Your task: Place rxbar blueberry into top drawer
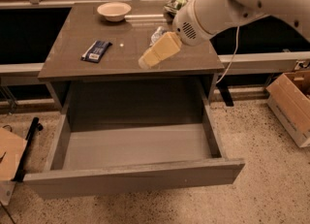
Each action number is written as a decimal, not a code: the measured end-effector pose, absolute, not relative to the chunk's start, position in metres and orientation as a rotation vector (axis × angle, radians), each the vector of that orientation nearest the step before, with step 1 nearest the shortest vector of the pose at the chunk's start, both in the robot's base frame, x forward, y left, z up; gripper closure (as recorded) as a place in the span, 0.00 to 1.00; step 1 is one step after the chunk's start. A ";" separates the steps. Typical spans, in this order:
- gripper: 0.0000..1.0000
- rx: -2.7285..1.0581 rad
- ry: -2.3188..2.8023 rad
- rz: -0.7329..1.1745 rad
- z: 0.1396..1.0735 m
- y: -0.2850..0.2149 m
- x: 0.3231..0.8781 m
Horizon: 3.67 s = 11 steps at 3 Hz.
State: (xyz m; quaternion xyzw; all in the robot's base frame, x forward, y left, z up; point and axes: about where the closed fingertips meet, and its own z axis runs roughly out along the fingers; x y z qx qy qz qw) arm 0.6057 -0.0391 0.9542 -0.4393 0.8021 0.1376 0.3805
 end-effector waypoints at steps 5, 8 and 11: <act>0.00 -0.986 1.909 0.514 0.892 0.068 0.749; 0.00 -1.167 1.809 0.692 0.851 0.185 0.808; 0.41 -1.199 1.846 0.786 0.825 0.217 0.815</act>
Offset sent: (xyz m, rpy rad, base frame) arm 0.1632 0.0705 -0.0425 0.1284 -0.0703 0.0223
